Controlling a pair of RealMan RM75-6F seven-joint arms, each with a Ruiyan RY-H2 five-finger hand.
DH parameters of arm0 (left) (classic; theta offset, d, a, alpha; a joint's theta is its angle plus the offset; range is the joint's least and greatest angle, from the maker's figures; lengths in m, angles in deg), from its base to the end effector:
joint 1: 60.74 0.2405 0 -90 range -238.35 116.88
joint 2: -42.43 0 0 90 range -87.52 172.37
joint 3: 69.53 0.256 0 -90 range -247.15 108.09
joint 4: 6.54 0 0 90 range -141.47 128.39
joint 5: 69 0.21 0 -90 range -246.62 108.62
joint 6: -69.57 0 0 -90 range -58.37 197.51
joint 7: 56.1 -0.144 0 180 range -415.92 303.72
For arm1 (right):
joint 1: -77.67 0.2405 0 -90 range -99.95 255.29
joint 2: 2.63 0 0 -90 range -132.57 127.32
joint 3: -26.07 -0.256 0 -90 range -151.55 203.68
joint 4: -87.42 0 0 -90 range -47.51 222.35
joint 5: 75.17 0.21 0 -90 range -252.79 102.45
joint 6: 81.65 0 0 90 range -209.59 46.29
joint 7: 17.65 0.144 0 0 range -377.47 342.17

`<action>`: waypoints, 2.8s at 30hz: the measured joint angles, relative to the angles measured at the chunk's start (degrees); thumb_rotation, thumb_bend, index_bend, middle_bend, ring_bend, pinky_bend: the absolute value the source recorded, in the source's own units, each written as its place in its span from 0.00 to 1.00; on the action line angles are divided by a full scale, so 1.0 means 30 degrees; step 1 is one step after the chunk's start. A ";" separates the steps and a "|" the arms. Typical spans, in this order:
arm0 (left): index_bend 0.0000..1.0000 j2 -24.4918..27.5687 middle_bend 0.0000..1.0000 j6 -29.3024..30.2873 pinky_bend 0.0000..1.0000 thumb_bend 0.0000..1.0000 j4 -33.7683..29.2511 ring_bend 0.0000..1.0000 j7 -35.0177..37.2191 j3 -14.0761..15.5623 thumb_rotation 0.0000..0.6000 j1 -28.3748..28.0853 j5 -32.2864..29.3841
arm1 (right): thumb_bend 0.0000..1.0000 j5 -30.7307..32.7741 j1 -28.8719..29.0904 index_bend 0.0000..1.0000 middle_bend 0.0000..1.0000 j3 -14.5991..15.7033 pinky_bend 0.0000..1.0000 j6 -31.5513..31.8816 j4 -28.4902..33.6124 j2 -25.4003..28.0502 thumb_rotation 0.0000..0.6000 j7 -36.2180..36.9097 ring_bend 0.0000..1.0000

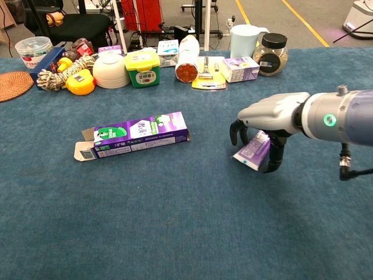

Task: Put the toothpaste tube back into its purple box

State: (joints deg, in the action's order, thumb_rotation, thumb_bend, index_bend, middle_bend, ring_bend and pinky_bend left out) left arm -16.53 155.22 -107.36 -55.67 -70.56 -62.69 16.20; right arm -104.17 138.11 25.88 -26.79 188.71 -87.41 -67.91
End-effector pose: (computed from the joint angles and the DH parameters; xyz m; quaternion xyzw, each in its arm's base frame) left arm -0.3005 0.1573 0.1716 -0.5728 -0.4306 -0.3841 0.5822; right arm -0.1105 -0.3126 -0.0382 0.8475 -0.3241 0.1635 0.3872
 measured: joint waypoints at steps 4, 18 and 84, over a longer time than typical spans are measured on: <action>0.00 0.0005 0.00 0.0020 0.14 0.03 -0.0022 0.00 0.0002 0.0015 1.00 0.0010 0.0034 | 0.24 -0.0336 -0.0125 0.26 0.31 0.0761 0.00 0.0430 0.0871 0.0929 1.00 -0.0298 0.09; 0.00 0.0016 0.00 0.0142 0.14 0.03 -0.0059 0.00 -0.0008 0.0114 1.00 0.0073 0.0259 | 0.24 -0.0840 -0.0614 0.28 0.32 0.1561 0.00 0.0640 0.2284 0.3496 1.00 0.0445 0.10; 0.00 0.0045 0.00 0.0101 0.14 0.03 -0.0094 0.00 0.0127 0.0109 1.00 0.0097 0.0164 | 0.49 0.2226 -0.0709 0.40 0.42 0.0340 0.05 0.0852 -0.2964 0.2548 1.00 -0.0571 0.22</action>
State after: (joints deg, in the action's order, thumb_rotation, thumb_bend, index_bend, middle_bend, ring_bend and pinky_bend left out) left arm -16.40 155.52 -107.64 -55.29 -70.23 -62.40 16.69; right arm -97.50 135.98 26.90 -24.24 179.82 -79.76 -69.62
